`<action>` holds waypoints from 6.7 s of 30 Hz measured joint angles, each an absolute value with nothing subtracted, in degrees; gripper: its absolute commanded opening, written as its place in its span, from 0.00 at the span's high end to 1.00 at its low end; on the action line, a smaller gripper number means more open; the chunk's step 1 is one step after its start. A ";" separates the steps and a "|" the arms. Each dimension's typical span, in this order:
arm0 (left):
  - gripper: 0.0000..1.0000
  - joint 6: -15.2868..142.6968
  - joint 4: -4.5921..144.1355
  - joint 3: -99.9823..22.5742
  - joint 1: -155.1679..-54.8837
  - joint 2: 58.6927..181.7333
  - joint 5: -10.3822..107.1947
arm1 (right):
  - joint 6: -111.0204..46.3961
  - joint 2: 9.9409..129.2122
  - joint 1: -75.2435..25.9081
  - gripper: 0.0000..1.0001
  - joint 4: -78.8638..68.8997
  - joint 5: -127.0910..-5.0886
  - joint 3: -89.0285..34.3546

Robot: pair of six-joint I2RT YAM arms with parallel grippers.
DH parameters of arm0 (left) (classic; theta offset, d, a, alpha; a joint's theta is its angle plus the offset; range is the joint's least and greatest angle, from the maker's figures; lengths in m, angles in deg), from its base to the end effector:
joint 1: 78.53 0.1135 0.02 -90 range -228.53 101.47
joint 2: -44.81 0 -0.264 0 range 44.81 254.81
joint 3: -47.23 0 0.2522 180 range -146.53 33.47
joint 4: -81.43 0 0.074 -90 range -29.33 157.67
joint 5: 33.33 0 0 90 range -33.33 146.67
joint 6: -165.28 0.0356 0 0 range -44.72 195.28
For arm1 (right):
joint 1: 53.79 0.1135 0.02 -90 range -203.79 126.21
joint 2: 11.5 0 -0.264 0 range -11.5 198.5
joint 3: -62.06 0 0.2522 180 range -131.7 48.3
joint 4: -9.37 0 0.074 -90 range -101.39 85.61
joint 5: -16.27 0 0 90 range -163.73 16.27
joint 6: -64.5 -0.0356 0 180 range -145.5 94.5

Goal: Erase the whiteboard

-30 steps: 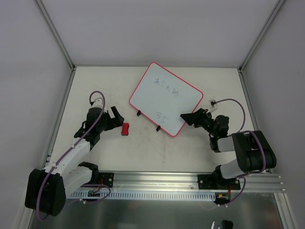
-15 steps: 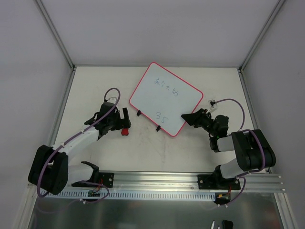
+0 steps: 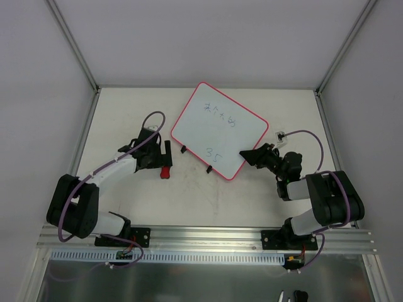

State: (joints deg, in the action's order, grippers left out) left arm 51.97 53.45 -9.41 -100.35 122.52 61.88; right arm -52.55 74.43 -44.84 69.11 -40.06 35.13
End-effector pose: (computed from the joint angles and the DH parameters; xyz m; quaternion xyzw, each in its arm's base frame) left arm 0.2527 -0.0977 0.1981 -0.0281 0.9356 -0.0948 0.3390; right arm 0.2288 0.0560 0.1620 -0.0978 0.6965 0.4040 0.5849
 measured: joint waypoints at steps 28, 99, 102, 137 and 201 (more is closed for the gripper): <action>0.17 52.59 49.87 -14.63 -104.46 133.54 64.31 | -52.46 72.13 -47.07 0.74 69.30 -40.21 37.73; 0.78 53.74 47.66 -32.68 -104.85 125.80 63.30 | -53.55 73.57 -47.23 1.00 70.72 -38.22 37.10; 0.78 54.77 48.14 -37.78 -104.85 128.01 63.32 | -53.51 73.57 -47.23 1.00 70.75 -38.18 37.10; 0.81 62.51 62.00 -65.03 -104.81 158.93 56.63 | -53.33 73.60 -46.79 1.00 70.64 -37.81 36.61; 0.77 61.55 88.88 -43.15 -123.30 153.97 60.31 | -53.05 73.86 -46.18 1.00 69.81 -37.98 35.98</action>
